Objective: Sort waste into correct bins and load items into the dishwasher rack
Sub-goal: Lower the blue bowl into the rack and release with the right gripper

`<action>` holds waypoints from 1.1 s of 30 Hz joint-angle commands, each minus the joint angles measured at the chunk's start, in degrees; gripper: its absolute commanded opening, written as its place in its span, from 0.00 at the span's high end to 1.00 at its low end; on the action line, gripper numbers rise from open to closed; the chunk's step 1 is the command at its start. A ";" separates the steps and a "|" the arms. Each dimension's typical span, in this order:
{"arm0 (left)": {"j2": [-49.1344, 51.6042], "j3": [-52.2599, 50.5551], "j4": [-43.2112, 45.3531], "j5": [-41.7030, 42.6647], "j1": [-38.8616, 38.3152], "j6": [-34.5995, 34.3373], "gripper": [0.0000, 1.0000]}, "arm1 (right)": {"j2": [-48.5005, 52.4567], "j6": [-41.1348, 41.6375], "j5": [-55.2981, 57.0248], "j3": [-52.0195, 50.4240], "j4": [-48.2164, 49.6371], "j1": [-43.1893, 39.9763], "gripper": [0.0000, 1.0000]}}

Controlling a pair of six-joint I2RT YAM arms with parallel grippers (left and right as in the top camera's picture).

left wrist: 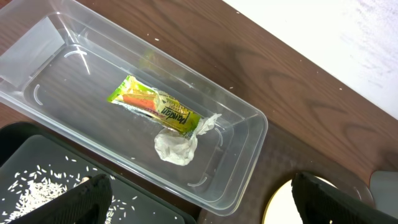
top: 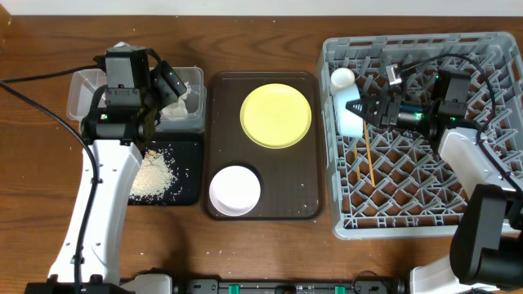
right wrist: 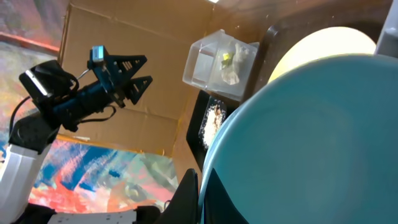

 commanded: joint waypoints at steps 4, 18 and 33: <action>0.31 0.85 0.04 -0.31 0.28 0.15 0.05 | 0.59 19.32 -1.64 -1.07 14.80 -0.11 0.99; 0.31 0.85 0.04 -0.31 0.28 0.15 0.05 | 0.59 13.97 0.31 -7.78 18.71 -0.63 0.99; 0.31 0.85 0.04 -0.31 0.28 0.15 0.05 | 0.59 6.60 -1.68 -7.87 18.40 -8.85 0.67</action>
